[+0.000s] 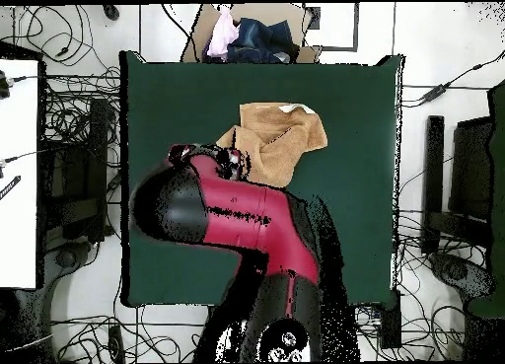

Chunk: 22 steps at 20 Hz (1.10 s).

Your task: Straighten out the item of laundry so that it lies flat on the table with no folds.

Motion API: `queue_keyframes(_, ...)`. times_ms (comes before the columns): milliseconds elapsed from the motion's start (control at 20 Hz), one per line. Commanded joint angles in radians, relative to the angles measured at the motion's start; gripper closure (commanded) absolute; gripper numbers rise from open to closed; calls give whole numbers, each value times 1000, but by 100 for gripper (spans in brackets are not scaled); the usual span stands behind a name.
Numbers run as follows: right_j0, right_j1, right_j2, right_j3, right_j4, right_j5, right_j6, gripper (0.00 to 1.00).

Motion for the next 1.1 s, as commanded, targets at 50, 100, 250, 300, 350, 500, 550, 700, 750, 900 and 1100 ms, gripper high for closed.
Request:
queue_keyframes(50,-7,-50,-22,377,-22,-299,320,0)
queue_keyframes(100,-32,-45,4,401,-20,-345,308,0)
queue_keyframes(250,-126,-21,96,446,-44,-462,291,0)
queue_keyframes(300,-161,-13,131,464,-59,-503,291,0)
queue_keyframes(350,-179,-6,146,475,-70,-537,298,0)
queue_keyframes(500,-206,10,159,513,-105,-648,334,0)
queue_keyframes(550,-223,18,171,525,-119,-684,346,0)
queue_keyframes(700,-286,44,213,550,-175,-774,368,0)
queue_keyframes(750,-310,52,230,551,-194,-787,368,0)
queue_keyframes(900,-404,83,315,538,-247,-778,343,0)
queue_keyframes(1100,-478,86,407,501,-240,-668,290,0)
